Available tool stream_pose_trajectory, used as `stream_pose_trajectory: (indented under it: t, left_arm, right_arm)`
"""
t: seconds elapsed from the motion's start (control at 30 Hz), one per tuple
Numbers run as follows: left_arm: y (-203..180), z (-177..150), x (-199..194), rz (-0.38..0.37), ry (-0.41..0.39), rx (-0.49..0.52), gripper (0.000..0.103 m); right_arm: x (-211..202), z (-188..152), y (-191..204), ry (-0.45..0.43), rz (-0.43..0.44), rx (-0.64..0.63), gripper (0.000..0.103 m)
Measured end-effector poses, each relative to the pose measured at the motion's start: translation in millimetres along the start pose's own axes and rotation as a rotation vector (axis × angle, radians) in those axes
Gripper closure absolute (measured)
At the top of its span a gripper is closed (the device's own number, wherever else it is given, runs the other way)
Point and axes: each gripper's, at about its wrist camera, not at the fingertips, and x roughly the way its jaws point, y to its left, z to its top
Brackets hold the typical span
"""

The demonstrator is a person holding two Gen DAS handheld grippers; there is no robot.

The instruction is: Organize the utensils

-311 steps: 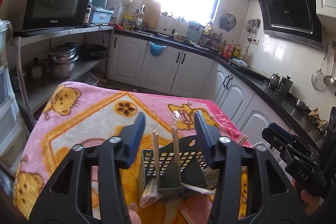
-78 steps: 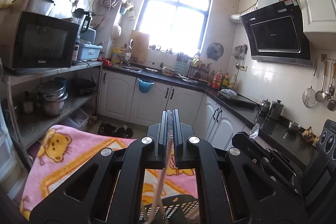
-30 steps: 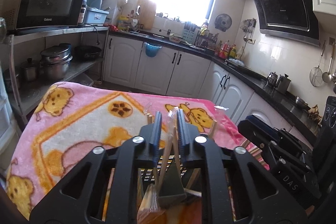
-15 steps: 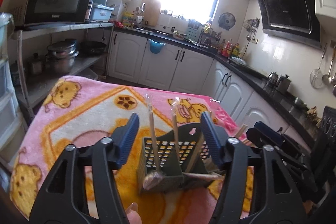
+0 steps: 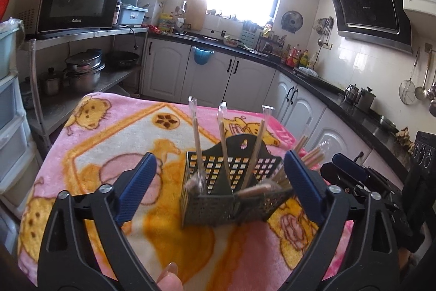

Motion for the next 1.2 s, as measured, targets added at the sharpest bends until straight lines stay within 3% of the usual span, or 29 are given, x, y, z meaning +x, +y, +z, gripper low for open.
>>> stream_pose_trajectory:
  t: [0.73,1.2]
  left_arm:
    - [-3.4,-62.6,-20.5,0.046,0.094,0.011,0.011]
    - [-9.3,-91.6,-17.4,0.067,0.086,0.026,0.011]
  right_arm:
    - [-22.1,-55.3,5.8,0.101,-0.004,0.002,0.028]
    - [-19.1,-88.4,5.3,0.142,-0.052,-0.01,0.02]
